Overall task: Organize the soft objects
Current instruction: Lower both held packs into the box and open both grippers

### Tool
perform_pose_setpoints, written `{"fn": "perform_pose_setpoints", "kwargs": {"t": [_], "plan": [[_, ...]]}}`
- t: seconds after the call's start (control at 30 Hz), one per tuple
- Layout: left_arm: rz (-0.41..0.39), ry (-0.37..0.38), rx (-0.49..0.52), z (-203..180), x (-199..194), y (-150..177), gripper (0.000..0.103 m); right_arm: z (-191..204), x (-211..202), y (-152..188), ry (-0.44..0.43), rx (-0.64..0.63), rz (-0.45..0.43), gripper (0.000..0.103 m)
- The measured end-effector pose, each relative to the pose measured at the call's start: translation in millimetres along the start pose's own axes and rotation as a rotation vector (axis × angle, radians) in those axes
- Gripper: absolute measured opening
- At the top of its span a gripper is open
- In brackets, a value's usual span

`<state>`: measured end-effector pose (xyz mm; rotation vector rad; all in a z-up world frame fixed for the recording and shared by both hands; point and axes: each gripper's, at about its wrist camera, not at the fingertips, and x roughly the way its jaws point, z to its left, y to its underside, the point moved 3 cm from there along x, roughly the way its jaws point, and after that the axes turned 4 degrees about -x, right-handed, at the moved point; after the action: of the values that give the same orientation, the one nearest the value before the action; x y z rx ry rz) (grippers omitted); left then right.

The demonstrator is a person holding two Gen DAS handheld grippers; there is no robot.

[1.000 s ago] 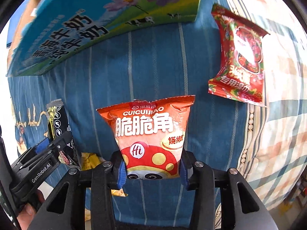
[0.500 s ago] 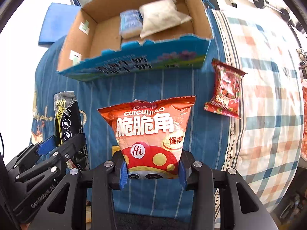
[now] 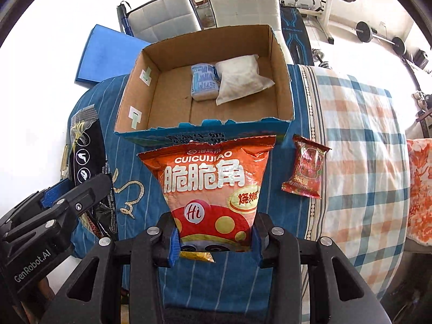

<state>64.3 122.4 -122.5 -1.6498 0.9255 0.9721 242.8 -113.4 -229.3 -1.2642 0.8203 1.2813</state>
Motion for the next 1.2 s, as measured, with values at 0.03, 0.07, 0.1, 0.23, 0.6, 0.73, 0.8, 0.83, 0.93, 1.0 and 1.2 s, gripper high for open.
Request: {"fn": "perform_pose_setpoints", "kwargs": {"t": [0.03,0.07,0.1,0.23,0.6,0.73,0.8,0.83,0.93,1.0,1.2], "plan": [[-0.003,0.000,-0.001,1,-1,-3,0.050,1,-4,-2,0.005,-0.006,-0.009,0.042],[-0.004,0.003,-0.006,3,-2,-5,0.050,3,-6,-5,0.006,-0.012,-0.014,0.042],[-0.006,0.007,-0.011,4,-2,-8,0.050,4,-8,-7,0.009,-0.019,-0.017,0.042],[-0.019,0.009,-0.019,9,-4,-18,0.050,6,-11,-16,0.006,-0.031,-0.031,0.042],[-0.009,0.012,-0.016,15,12,-66,0.050,-4,-10,-71,-0.044,-0.006,-0.044,0.042],[0.023,-0.003,-0.027,24,36,-96,0.050,-16,6,-111,-0.020,0.001,-0.034,0.042],[0.047,-0.013,-0.034,28,53,-112,0.050,-24,22,-131,-0.020,0.018,-0.004,0.042],[0.063,-0.021,-0.034,30,63,-119,0.050,-28,33,-140,-0.019,0.025,0.019,0.042],[0.117,-0.037,-0.046,37,94,-138,0.050,-42,71,-162,-0.005,0.051,0.092,0.042],[0.159,-0.044,-0.061,42,119,-148,0.050,-49,98,-171,0.013,0.059,0.144,0.042],[0.280,-0.096,-0.064,49,192,-170,0.050,-63,165,-173,0.071,0.069,0.266,0.042]]}}
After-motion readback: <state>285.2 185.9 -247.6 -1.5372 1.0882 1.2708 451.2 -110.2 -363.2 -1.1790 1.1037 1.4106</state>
